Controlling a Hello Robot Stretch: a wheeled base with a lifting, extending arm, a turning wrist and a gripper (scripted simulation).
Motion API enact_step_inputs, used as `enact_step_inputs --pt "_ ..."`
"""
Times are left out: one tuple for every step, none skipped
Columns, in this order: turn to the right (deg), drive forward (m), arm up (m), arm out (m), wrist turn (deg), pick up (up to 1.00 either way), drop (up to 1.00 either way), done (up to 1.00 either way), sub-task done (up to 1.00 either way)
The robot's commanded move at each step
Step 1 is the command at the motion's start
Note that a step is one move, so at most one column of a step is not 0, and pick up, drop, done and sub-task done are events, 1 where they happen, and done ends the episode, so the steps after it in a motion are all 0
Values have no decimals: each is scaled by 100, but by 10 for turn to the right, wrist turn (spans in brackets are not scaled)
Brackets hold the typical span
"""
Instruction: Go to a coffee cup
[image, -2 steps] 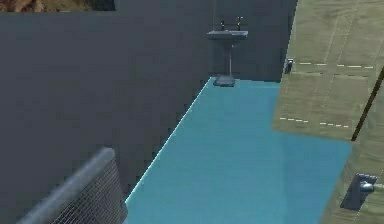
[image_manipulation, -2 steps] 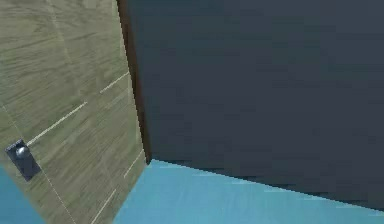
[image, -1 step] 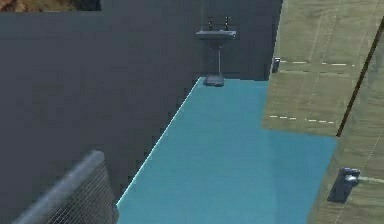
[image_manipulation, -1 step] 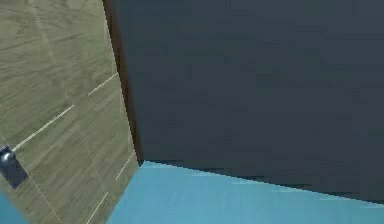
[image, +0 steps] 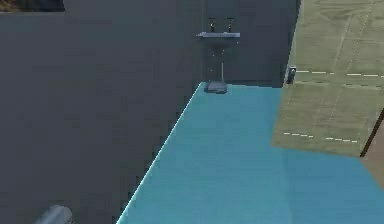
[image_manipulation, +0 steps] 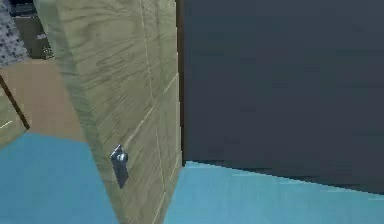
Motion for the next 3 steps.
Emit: enact_step_inputs --pt "300 0 0 0 0 0 0 0 0" --pt "0 85 0 0 0 0 0 0 0" --pt "450 0 0 0 0 0 0 0 0"
